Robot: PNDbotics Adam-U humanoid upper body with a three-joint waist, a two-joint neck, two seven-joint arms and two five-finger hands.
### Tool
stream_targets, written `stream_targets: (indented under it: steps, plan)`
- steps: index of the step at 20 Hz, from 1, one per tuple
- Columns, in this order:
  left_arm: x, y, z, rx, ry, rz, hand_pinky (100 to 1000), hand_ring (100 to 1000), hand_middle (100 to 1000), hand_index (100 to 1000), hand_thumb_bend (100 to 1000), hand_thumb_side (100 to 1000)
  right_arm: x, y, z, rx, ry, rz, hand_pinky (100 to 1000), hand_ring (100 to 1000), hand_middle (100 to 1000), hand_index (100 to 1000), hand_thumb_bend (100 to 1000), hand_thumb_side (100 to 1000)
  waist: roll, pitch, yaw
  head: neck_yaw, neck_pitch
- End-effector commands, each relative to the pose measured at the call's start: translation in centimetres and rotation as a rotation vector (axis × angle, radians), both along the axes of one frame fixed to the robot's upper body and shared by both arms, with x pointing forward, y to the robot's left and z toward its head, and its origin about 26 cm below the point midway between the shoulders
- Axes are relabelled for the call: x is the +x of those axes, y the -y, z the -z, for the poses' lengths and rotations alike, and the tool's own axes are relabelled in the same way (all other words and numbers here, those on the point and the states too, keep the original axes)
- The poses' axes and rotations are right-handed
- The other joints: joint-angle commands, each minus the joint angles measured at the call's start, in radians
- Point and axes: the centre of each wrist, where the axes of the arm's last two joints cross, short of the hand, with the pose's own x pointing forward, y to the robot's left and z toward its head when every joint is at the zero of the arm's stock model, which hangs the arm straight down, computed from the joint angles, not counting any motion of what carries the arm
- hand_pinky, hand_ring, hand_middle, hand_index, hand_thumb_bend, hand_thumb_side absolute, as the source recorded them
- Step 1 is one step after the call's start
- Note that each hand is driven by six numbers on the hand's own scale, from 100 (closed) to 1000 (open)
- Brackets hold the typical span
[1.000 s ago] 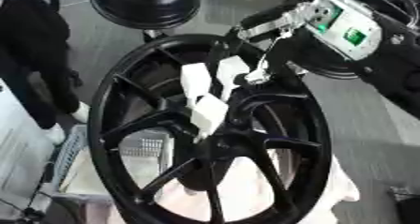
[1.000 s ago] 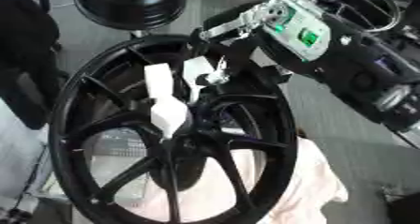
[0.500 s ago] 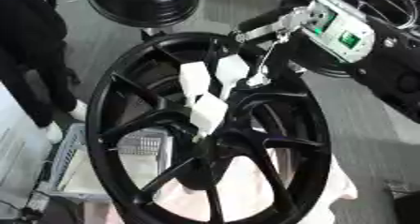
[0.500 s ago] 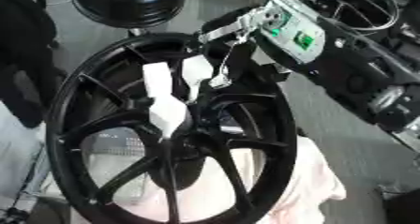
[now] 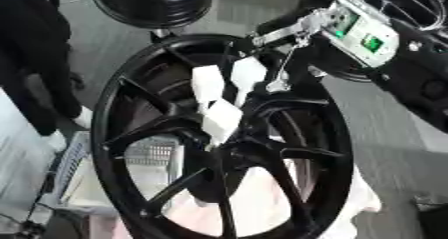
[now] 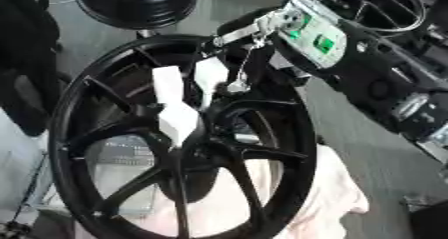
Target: Pull the pin out of the wheel hub.
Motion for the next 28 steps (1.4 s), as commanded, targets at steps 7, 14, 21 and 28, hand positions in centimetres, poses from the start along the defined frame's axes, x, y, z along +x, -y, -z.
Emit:
stream_targets:
  steps: [7, 14, 21, 28]
  plan:
    - [-0.2, -0.3, -0.7, 0.011, 0.022, -0.015, 773, 959, 749, 812, 123, 701, -0.1, 0.6, -3.5, 0.101, -0.026, 0.070, 760, 668, 334, 473, 100, 102, 0.011, -0.017, -0.003, -0.002, -0.004]
    - [-0.3, -0.4, -0.6, 0.009, 0.021, -0.022, 774, 958, 749, 813, 124, 698, -0.4, 1.1, -7.4, 0.185, -0.001, 0.113, 739, 643, 309, 450, 100, 127, 0.014, -0.024, -0.008, -0.002, -0.013]
    - [-0.4, -0.7, -0.6, 0.014, 0.020, -0.040, 775, 957, 748, 813, 123, 697, -1.8, 6.5, -11.7, 0.257, 0.130, 0.229, 748, 648, 319, 461, 100, 138, 0.013, -0.034, -0.023, 0.006, -0.020]
    - [-0.5, -1.0, -0.6, 0.022, 0.028, -0.062, 776, 956, 748, 813, 117, 697, -5.6, 21.0, -11.7, 0.424, 0.277, 0.641, 749, 636, 311, 462, 100, 100, 0.018, -0.025, -0.033, 0.036, -0.042]
